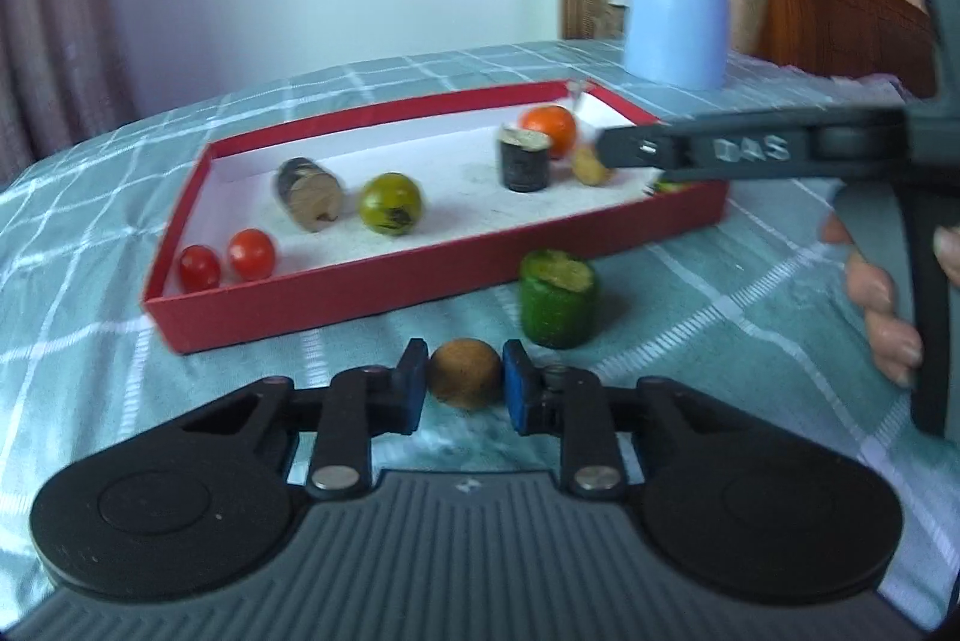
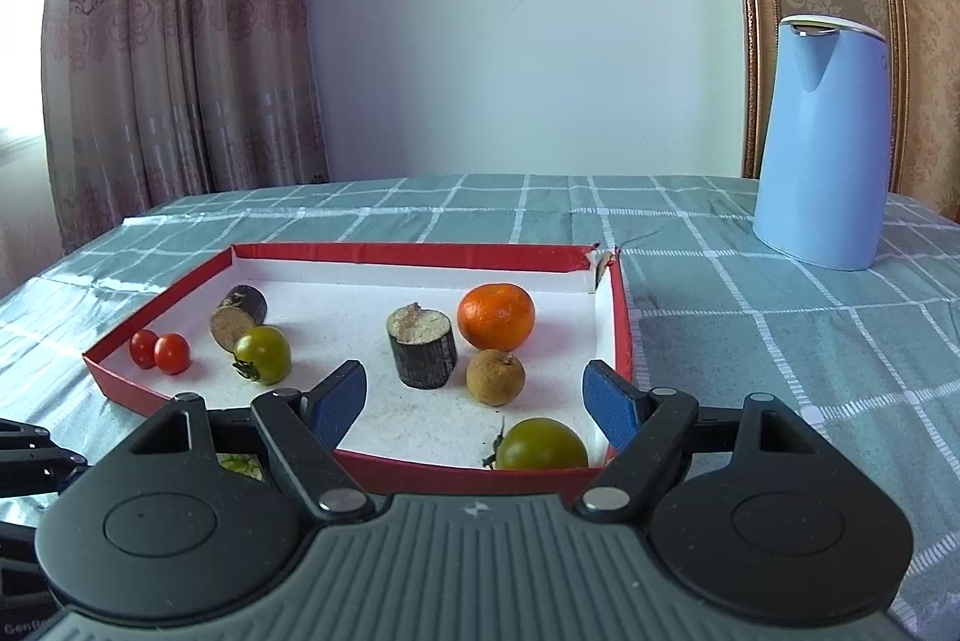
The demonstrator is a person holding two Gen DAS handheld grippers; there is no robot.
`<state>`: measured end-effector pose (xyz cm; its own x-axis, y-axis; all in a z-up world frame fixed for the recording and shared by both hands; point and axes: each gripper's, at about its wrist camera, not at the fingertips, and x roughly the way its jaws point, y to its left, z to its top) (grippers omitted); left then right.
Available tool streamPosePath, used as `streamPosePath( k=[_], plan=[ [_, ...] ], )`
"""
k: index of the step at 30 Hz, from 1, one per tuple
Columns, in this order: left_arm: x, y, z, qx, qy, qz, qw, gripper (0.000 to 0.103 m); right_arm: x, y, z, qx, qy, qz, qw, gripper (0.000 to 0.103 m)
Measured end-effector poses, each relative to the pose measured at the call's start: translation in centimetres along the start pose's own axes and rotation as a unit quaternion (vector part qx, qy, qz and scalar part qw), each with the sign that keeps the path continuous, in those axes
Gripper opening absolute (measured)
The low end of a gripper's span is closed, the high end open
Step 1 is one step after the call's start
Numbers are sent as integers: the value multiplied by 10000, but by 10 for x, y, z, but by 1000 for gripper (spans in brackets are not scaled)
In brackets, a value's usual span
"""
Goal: Organize fruits
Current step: 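Move the left tool to the second brown round fruit and close on it, then grasp the green cucumber piece with the right tool while the left tool holds the brown fruit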
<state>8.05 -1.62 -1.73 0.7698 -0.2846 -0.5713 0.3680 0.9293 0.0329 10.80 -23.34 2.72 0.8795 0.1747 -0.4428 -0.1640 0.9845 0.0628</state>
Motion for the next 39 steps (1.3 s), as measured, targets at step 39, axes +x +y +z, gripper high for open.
streamPosePath(
  k=[39],
  plan=[
    [-4, 42, -4, -1239, -43, 369, 9916, 24, 1, 67, -25, -1226, 883, 876, 9846, 53]
  ],
)
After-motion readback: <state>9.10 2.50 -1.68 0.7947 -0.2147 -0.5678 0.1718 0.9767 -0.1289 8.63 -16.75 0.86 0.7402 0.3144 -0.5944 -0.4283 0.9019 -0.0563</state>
